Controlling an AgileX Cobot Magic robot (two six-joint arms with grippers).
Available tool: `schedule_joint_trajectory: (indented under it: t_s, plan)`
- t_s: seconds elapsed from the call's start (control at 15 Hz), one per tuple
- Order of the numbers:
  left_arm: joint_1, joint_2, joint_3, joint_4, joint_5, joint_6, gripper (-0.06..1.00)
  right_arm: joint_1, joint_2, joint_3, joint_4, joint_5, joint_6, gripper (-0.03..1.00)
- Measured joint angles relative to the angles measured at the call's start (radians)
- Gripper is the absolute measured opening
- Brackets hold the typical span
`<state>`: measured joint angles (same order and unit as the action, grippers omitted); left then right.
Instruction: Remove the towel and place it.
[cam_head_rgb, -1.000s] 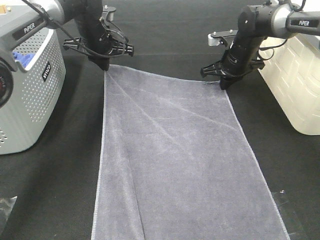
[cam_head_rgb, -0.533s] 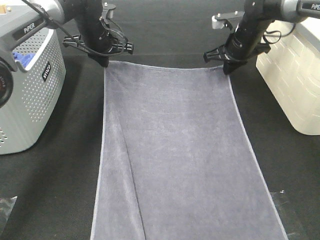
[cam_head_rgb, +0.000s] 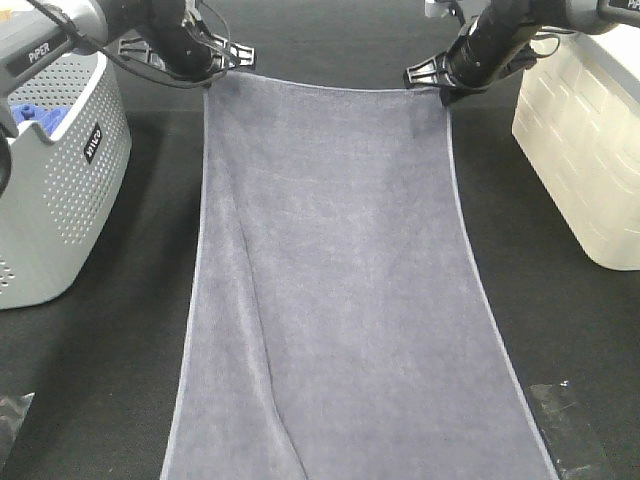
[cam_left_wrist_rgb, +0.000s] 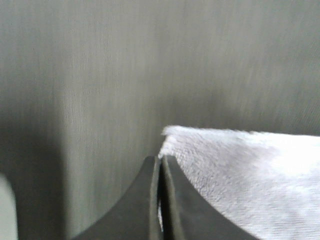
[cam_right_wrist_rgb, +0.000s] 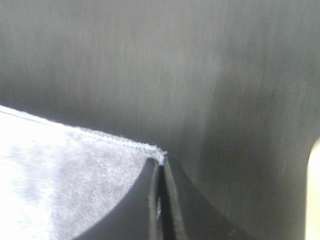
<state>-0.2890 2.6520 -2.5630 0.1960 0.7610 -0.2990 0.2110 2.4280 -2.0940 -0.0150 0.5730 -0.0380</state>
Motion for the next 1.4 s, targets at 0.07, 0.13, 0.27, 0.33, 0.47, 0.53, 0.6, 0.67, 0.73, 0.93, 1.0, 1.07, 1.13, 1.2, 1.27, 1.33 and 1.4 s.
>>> schedule_joint_trajectory:
  t_s: [0.07, 0.13, 0.27, 0.33, 0.47, 0.53, 0.6, 0.67, 0.73, 0.93, 1.0, 1.07, 1.13, 1.2, 1.27, 1.33, 1.4]
  plan:
    - [0.002, 0.001, 0.0, 0.0, -0.047, 0.001, 0.0, 0.0, 0.0, 0.0, -0.004, -0.031, 0.0, 0.0]
    - [0.005, 0.004, 0.0, 0.0, -0.09, 0.001, 0.0, 0.0, 0.0, 0.0, -0.014, -0.067, 0.0, 0.0]
    - [0.005, 0.015, 0.0, 0.008, -0.163, 0.001, 0.0, 0.0, 0.0, 0.0, -0.053, -0.131, 0.0, 0.0]
    - [0.005, 0.023, 0.0, 0.012, -0.197, 0.001, 0.0, 0.0, 0.0, 0.0, -0.078, -0.161, 0.0, 0.0]
    - [0.005, 0.042, 0.0, 0.02, -0.246, 0.001, 0.0, 0.0, 0.0, 0.0, -0.111, -0.211, 0.0, 0.0]
    - [0.005, 0.05, 0.0, 0.028, -0.273, 0.001, 0.0, 0.0, 0.0, 0.0, -0.121, -0.235, 0.0, 0.0]
    - [0.005, 0.058, 0.0, 0.04, -0.301, 0.001, 0.0, 0.0, 0.0, 0.0, -0.126, -0.259, 0.0, 0.0]
    - [0.005, 0.065, 0.0, 0.051, -0.335, 0.001, 0.0, 0.0, 0.0, 0.0, -0.131, -0.282, 0.0, 0.0]
    - [0.005, 0.07, 0.0, 0.062, -0.364, 0.001, 0.0, 0.0, 0.0, 0.0, -0.144, -0.302, 0.0, 0.0]
    - [0.005, 0.087, 0.0, 0.076, -0.479, 0.001, 0.0, 0.0, 0.0, 0.0, -0.173, -0.374, 0.0, 0.0]
    - [0.005, 0.092, 0.0, 0.077, -0.502, 0.001, 0.0, 0.0, 0.001, 0.0, -0.176, -0.397, 0.0, 0.0]
    - [0.005, 0.097, 0.0, 0.078, -0.521, 0.001, 0.0, 0.0, 0.008, -0.001, -0.176, -0.419, 0.0, 0.0]
    - [0.006, 0.104, 0.0, 0.078, -0.54, 0.001, 0.0, 0.0, 0.018, -0.001, -0.178, -0.438, 0.0, 0.0]
    - [0.006, 0.112, 0.0, 0.079, -0.566, 0.001, 0.0, 0.0, 0.035, -0.001, -0.178, -0.454, 0.0, 0.0]
    - [0.009, 0.122, 0.0, 0.079, -0.593, 0.001, 0.0, 0.0, 0.053, -0.001, -0.178, -0.472, 0.0, 0.0]
    - [0.018, 0.139, 0.0, 0.079, -0.63, 0.0, 0.0, 0.0, 0.079, -0.001, -0.178, -0.508, 0.0, 0.0]
    - [0.026, 0.157, 0.0, 0.078, -0.649, 0.0, 0.0, 0.0, 0.094, -0.001, -0.178, -0.536, 0.0, 0.0]
